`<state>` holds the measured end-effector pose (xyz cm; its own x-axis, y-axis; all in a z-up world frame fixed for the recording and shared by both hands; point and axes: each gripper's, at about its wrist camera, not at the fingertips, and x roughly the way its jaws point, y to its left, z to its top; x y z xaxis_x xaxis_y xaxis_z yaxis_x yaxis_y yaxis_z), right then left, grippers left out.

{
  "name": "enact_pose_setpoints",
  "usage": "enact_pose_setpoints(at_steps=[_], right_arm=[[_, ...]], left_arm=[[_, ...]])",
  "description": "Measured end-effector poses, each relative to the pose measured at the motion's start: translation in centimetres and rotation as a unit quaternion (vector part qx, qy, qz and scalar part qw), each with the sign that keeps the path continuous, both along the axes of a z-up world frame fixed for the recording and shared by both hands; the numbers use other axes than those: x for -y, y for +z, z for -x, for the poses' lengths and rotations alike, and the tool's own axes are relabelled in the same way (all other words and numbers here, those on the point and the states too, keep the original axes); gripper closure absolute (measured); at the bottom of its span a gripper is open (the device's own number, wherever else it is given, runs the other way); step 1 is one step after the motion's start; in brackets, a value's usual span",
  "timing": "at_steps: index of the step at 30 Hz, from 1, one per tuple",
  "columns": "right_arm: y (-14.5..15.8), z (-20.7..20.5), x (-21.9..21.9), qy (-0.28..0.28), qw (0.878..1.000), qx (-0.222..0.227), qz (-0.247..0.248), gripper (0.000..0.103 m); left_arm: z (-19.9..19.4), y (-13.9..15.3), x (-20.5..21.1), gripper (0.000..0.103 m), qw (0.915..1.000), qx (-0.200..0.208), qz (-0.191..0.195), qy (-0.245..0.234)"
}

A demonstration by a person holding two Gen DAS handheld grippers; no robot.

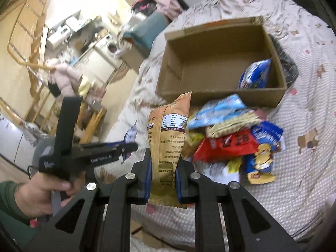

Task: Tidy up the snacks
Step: 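Grasp the white-blue wrapper with the left gripper while the right grasps the brown bag, then lower both held packets into the box and open both grippers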

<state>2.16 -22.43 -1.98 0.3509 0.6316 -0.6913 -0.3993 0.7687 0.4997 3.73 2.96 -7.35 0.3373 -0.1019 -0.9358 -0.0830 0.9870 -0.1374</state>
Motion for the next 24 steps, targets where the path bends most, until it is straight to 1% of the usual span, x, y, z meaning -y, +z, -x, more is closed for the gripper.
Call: enact_pose_setpoints(at_steps=[2, 4, 7, 10, 12, 15, 20, 24], right_arm=[[0.5, 0.0, 0.3, -0.014, 1.0, 0.009, -0.005, 0.084], [0.9, -0.1, 0.9, -0.027, 0.999, 0.014, -0.014, 0.084], [2.0, -0.3, 1.8, -0.043, 0.999, 0.023, -0.021, 0.084], [3.4, -1.3, 2.5, -0.063, 0.997, 0.032, -0.027, 0.084], [4.5, -2.2, 2.4, -0.069, 0.996, 0.047, -0.029, 0.084], [6.1, -3.9, 2.5, -0.074, 0.995, 0.061, -0.036, 0.084], [7.4, -7.1, 2.8, -0.088, 0.992, 0.08, -0.037, 0.084], [7.6, -9.7, 3.3, -0.1, 0.991, 0.083, -0.043, 0.084]], left_arm=[[-0.1, 0.4, 0.1, 0.09, 1.0, 0.004, -0.001, 0.0], [-0.4, 1.3, 0.4, 0.09, 0.9999, 0.015, -0.003, -0.005], [-1.2, 3.4, 0.8, 0.09, 0.9989, 0.043, -0.008, -0.015], [-2.5, 5.5, 1.3, 0.09, 0.9976, 0.065, -0.003, -0.021], [-3.5, 7.0, 1.7, 0.09, 0.9961, 0.084, -0.002, -0.026], [-5.2, 8.5, 2.4, 0.09, 0.9936, 0.107, -0.01, -0.035], [-8.1, 9.1, 2.8, 0.09, 0.9927, 0.116, -0.008, -0.034], [-10.3, 9.0, 3.0, 0.09, 0.9922, 0.119, -0.013, -0.034]])
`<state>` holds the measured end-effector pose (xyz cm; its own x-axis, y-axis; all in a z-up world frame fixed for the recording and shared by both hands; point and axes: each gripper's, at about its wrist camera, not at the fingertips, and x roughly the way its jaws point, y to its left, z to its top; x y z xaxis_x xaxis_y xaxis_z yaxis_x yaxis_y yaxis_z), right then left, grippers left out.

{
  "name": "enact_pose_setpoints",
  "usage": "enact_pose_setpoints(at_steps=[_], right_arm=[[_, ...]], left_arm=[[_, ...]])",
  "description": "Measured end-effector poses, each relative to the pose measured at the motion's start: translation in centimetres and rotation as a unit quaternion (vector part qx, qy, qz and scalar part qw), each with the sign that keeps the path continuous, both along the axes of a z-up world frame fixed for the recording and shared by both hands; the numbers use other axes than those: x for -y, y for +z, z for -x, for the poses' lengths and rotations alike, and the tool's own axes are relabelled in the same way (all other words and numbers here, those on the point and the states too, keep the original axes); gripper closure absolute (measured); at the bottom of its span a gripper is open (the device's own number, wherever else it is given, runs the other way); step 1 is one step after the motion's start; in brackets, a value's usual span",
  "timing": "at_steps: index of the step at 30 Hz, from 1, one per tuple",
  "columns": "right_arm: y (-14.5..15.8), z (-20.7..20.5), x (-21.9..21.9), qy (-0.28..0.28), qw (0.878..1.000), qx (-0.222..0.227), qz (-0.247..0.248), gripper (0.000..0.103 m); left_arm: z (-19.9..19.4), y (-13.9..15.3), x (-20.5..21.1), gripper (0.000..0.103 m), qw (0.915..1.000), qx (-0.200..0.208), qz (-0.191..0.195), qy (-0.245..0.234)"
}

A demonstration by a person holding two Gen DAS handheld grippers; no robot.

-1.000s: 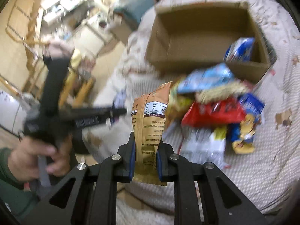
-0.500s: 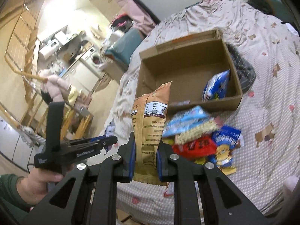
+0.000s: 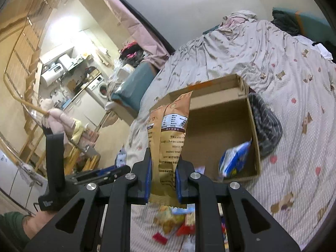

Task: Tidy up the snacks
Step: 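Lower both held packets into the box and open both grippers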

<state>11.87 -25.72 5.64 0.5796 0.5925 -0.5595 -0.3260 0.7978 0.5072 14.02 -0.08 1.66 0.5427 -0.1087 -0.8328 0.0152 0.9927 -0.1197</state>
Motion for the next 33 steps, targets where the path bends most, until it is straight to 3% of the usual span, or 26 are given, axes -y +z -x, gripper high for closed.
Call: enact_pose_setpoints(at_steps=[7, 12, 15, 21, 27, 33], right_arm=[[-1.2, -3.7, 0.3, -0.014, 1.0, -0.01, -0.004, 0.084], [-3.3, -4.9, 0.2, -0.023, 0.999, -0.021, 0.011, 0.084], [-5.0, -5.5, 0.7, -0.037, 0.998, -0.044, 0.003, 0.084], [-7.5, -6.5, 1.5, -0.057, 0.994, -0.088, -0.016, 0.084], [-8.2, -6.9, 0.4, -0.04, 0.995, -0.086, 0.009, 0.084], [-10.1, -7.3, -0.2, -0.046, 0.99, -0.129, 0.044, 0.084]], left_arm=[[-2.7, -1.0, 0.2, 0.09, 1.0, 0.003, 0.003, -0.001], [-3.9, -3.4, -0.3, 0.09, 0.9999, 0.004, 0.014, 0.003], [-4.3, -4.8, -0.3, 0.09, 1.0, 0.001, -0.004, -0.003], [-4.8, -6.0, -0.4, 0.09, 0.9999, -0.009, 0.001, -0.004], [-5.1, -6.4, 0.6, 0.09, 0.9998, -0.011, 0.001, -0.013], [-5.3, -6.7, 1.2, 0.09, 0.9997, -0.011, -0.005, -0.021]])
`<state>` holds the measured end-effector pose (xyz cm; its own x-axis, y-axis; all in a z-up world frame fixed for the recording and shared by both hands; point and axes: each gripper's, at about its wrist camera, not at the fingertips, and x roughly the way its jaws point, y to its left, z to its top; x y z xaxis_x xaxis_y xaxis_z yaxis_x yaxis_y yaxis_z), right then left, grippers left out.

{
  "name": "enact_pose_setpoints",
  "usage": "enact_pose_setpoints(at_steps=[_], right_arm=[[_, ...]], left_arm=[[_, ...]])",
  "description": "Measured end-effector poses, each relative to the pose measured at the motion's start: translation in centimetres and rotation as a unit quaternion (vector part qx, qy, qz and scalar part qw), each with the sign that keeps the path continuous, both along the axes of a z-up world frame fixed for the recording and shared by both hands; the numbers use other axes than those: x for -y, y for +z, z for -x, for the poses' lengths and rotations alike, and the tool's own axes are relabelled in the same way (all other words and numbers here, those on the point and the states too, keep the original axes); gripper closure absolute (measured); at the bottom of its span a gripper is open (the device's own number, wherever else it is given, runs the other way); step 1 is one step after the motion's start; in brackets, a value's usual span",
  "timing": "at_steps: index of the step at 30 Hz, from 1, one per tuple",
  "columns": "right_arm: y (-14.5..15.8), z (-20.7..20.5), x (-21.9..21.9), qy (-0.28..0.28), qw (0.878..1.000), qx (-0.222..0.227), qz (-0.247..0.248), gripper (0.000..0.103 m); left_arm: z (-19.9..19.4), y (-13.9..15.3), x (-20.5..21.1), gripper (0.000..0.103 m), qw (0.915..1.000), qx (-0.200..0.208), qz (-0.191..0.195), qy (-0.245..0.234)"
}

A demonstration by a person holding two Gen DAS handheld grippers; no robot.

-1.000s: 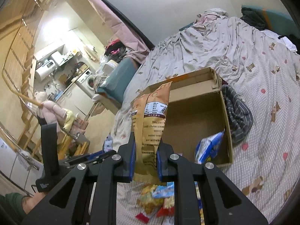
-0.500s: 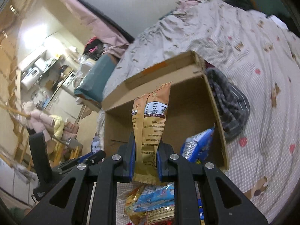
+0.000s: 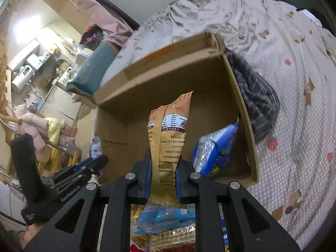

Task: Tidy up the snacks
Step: 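Lower both held packets into the box and open both grippers, then withdraw both grippers from the box toward the snack pile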

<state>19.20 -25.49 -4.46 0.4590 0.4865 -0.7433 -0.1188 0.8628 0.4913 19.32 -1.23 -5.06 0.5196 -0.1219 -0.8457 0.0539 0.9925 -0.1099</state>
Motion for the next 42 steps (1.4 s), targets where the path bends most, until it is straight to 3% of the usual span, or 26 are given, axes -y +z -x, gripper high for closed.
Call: enact_pose_setpoints(at_steps=[4, 11, 13, 14, 15, 17, 20, 22, 24, 29, 33, 38, 42], right_arm=[[-1.2, -0.6, 0.4, -0.009, 1.0, -0.023, -0.006, 0.084], [-1.5, -1.3, 0.5, -0.007, 1.0, -0.022, -0.009, 0.079], [-1.9, -1.3, 0.7, -0.014, 0.999, -0.032, -0.009, 0.077], [-2.1, -1.2, 0.9, -0.019, 0.999, -0.035, -0.009, 0.07], [-2.1, -1.3, 1.0, -0.02, 0.999, -0.037, -0.009, 0.056], [-2.0, -1.1, 1.2, -0.024, 0.999, -0.034, -0.015, 0.037], [-1.6, -0.9, 1.6, -0.022, 0.999, -0.031, -0.032, 0.036], [-1.5, -0.8, 1.6, -0.018, 0.999, -0.03, -0.04, 0.035], [-1.3, -0.7, 1.5, -0.015, 0.999, -0.026, -0.037, 0.035], [-1.1, -0.7, 1.2, -0.009, 0.999, -0.024, -0.035, 0.033], [-0.7, -0.5, 1.2, -0.003, 0.999, -0.016, -0.049, 0.014], [0.1, 0.2, 1.3, -0.006, 0.999, -0.003, -0.037, 0.013], [0.8, 1.2, 1.4, -0.017, 1.0, 0.0, -0.023, 0.013]], left_arm=[[-0.3, -0.4, -0.2, 0.089, 1.0, -0.004, -0.002, 0.008], [-0.5, -0.3, -0.8, 0.089, 0.9999, -0.003, 0.005, 0.016], [-0.5, -0.4, -0.8, 0.077, 0.9997, -0.011, 0.014, 0.014], [-0.4, -0.4, -0.8, 0.072, 0.9996, -0.012, 0.02, 0.014], [-0.3, -0.3, -0.8, 0.068, 0.9996, -0.009, 0.022, 0.015], [-0.1, 0.0, -0.7, 0.067, 0.9998, 0.0, 0.015, 0.012], [0.1, 0.4, -0.6, 0.057, 0.9998, 0.011, 0.007, 0.012], [0.2, 0.6, -0.9, 0.04, 0.9997, 0.016, 0.011, 0.016], [0.3, 0.6, -1.0, 0.036, 0.9996, 0.018, 0.011, 0.018], [0.3, 0.3, -1.2, 0.035, 0.9997, 0.012, 0.011, 0.017], [0.8, 0.9, -1.1, 0.035, 0.9996, 0.026, 0.005, 0.011], [1.4, 1.6, -1.5, 0.035, 0.9991, 0.038, 0.0, 0.018], [2.1, 2.3, -2.3, 0.035, 0.9986, 0.018, 0.038, 0.033]])
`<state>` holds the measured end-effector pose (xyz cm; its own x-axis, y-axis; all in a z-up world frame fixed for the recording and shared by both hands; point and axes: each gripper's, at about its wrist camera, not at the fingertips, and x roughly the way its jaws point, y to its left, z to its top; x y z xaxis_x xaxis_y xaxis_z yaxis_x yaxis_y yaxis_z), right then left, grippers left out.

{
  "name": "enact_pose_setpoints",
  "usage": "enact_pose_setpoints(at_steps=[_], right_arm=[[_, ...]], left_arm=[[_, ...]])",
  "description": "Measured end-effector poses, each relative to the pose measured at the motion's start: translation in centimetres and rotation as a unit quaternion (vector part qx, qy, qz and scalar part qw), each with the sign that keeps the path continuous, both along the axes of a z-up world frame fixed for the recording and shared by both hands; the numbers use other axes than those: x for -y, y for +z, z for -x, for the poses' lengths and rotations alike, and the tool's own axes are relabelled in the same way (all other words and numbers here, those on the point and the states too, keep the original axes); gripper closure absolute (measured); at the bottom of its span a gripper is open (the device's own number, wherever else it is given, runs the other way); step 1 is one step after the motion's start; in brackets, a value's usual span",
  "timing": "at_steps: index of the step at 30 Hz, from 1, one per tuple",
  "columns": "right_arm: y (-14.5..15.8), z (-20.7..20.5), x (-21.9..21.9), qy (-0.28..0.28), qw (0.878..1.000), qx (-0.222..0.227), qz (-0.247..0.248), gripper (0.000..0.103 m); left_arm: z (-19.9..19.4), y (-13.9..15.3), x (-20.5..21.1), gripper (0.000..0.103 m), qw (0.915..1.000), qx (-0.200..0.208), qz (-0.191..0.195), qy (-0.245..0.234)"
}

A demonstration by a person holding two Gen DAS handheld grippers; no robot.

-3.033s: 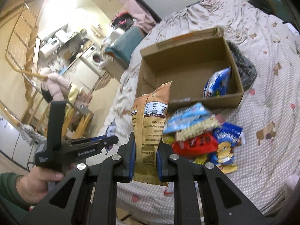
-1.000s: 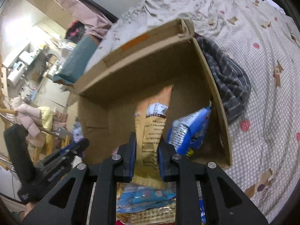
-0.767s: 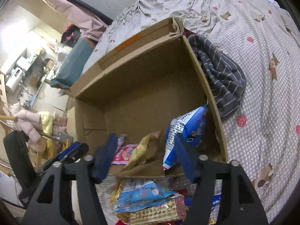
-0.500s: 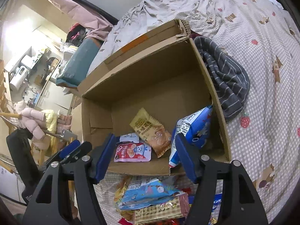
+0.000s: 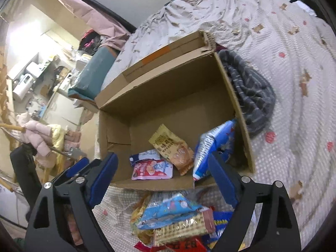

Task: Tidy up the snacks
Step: 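Withdraw both grippers from the box toward the snack pile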

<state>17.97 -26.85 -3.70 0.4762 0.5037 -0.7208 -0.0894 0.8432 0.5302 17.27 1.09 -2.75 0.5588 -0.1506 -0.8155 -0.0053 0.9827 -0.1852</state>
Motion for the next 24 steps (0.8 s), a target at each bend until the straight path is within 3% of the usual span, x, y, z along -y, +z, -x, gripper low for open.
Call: enact_pose_setpoints(at_steps=[3, 6, 7, 10, 17, 24], right_arm=[[1.2, 0.8, -0.4, 0.011, 1.0, 0.0, -0.001, 0.013], [2.2, 1.6, -0.4, 0.008, 1.0, -0.002, -0.027, 0.013], [2.6, 2.1, -0.5, 0.011, 1.0, -0.001, -0.029, 0.013], [3.2, 3.5, -0.6, 0.02, 1.0, 0.006, -0.023, 0.013], [3.6, 6.6, -0.2, 0.029, 0.999, 0.016, -0.002, 0.013], [2.9, 8.8, 1.4, 0.014, 1.0, 0.012, 0.004, 0.013]], left_arm=[[0.7, 1.3, 0.0, 0.033, 0.9999, 0.008, -0.007, -0.002], [1.8, 2.6, -0.6, 0.009, 0.9999, 0.011, 0.0, 0.006], [2.2, 2.9, -0.9, 0.005, 0.9999, 0.012, 0.006, 0.01], [3.4, 3.5, -1.4, 0.005, 0.9998, 0.01, 0.012, 0.01], [6.2, 4.4, -0.9, 0.005, 0.9995, 0.019, -0.026, -0.006], [8.0, 2.9, -0.4, 0.005, 0.9993, 0.004, -0.037, -0.005]])
